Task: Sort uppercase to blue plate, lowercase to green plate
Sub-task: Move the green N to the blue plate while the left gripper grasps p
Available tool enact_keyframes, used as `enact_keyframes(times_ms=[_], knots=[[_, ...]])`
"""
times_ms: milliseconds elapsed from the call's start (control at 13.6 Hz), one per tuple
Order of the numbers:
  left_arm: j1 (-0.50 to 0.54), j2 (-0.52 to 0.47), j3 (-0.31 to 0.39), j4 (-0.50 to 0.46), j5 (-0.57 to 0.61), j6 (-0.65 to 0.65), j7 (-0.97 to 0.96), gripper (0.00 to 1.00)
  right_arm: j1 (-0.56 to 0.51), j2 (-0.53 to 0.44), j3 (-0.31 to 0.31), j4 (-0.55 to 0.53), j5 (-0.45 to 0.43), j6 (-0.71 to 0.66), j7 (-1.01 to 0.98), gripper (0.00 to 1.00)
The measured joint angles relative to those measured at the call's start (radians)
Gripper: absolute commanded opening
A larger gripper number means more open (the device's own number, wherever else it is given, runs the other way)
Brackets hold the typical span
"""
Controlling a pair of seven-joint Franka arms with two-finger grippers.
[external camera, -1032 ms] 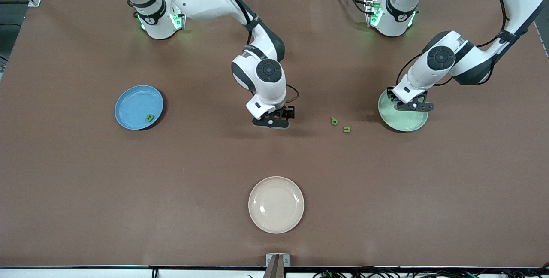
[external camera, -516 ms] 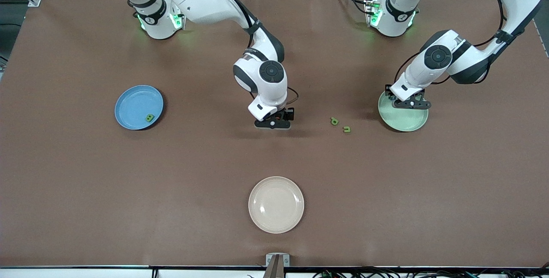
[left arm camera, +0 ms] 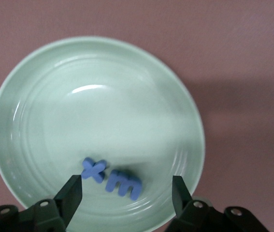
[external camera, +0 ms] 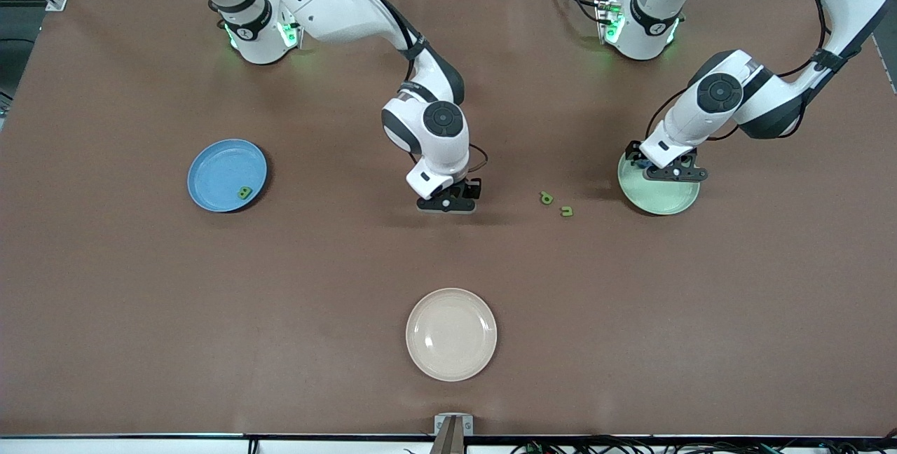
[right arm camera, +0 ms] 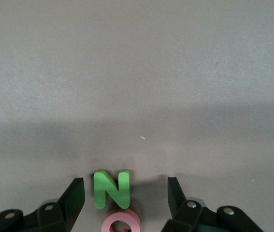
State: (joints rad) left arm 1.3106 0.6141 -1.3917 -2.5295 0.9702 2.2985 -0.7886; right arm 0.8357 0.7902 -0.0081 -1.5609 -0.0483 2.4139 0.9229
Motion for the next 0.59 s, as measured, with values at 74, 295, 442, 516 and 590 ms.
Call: enact_keyframes(times_ms=[74, 295, 442, 516, 590], knots=[[-0.033, 0.001, -0.004, 0.018, 0.000, 0.002, -0.042, 0.84, 0.001, 0.002, 0.000, 0.000, 0.000, 0.003, 0.000, 0.71], [-0.186, 0.002, -0.006, 0.087, -0.033, 0.003, -0.191, 0.84, 0.006, 0.010, 0.000, 0.000, 0.000, 0.026, 0.000, 0.61], [-0.298, 0.002, 0.006, 0.141, -0.079, 0.002, -0.279, 0.85, 0.007, 0.011, 0.000, 0.000, 0.000, 0.028, 0.000, 0.40], [-0.361, 0.002, 0.024, 0.171, -0.101, 0.002, -0.325, 0.85, 0.007, 0.010, -0.001, 0.001, -0.001, 0.028, 0.000, 0.28], [-0.427, 0.002, 0.052, 0.201, -0.116, 0.002, -0.368, 0.86, 0.007, 0.010, -0.003, 0.004, -0.003, 0.028, 0.000, 0.13]])
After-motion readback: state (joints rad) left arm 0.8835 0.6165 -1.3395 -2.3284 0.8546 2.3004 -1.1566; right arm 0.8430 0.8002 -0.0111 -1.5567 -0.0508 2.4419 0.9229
